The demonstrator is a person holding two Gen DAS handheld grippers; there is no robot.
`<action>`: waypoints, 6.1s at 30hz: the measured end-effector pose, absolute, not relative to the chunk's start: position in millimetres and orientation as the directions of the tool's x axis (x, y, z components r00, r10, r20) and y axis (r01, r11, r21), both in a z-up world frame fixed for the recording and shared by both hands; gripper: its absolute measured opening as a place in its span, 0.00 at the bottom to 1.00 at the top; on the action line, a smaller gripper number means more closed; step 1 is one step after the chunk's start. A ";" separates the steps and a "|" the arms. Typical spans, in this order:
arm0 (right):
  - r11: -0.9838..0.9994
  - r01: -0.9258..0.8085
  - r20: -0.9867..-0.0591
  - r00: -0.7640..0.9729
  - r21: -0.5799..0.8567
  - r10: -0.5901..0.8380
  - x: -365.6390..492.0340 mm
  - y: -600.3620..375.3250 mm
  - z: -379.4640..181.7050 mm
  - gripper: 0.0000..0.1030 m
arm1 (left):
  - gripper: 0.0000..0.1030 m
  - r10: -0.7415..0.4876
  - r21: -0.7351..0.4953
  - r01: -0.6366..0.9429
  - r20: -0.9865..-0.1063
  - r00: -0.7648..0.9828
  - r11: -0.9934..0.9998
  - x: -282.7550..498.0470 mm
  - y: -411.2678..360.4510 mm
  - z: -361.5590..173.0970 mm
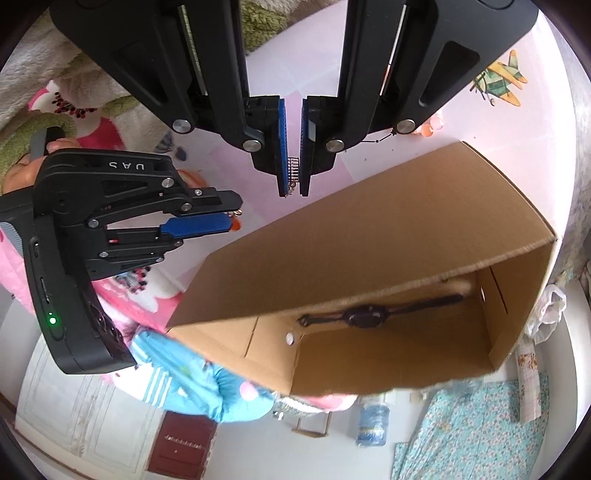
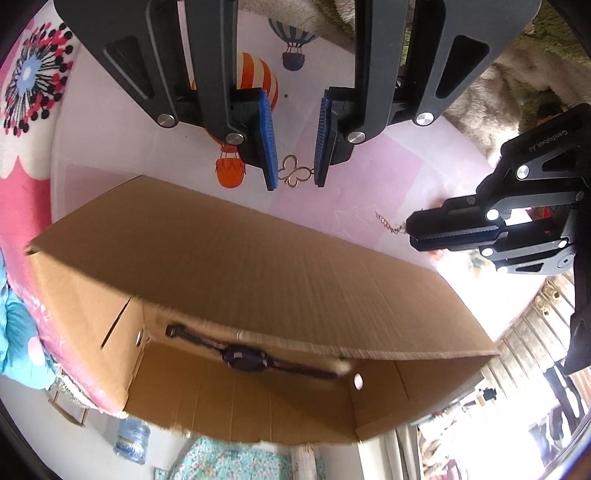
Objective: Organize jewelry
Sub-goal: 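Carry both charms over the box and open both grippers to drop them, then move both tools back to the peach bead bracelet on the table, then close the left gripper on the peach bead bracelet, then move the right tool to the small gold charm while the left gripper holds the bracelet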
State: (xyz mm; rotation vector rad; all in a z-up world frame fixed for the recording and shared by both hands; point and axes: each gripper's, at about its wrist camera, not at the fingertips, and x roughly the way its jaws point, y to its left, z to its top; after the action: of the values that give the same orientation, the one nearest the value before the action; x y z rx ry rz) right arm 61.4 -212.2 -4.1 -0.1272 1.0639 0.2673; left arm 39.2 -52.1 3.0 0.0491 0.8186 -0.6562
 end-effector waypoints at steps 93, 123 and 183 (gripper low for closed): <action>0.973 0.017 -0.806 0.564 0.230 0.180 12.3 -247.3 -2.4 0.69 | 0.17 -0.217 -0.026 0.368 -0.844 0.490 0.930 46.9 -28.6 -42.2; 0.956 0.020 -0.795 0.561 0.292 0.231 23.4 -237.4 -11.9 0.69 | 0.09 -0.263 -0.078 0.370 -0.835 0.483 0.926 48.6 -31.4 -40.0; 0.979 -0.205 -0.829 0.544 0.019 0.130 43.5 -213.6 -39.2 0.13 | 0.09 -0.270 -0.098 0.362 -0.844 0.464 0.927 54.8 -30.3 -37.1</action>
State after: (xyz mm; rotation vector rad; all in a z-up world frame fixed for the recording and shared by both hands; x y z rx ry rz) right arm 43.5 -213.6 -39.2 -0.0837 0.9753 0.1992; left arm 54.8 -30.3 -37.1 0.0998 1.0176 -0.3888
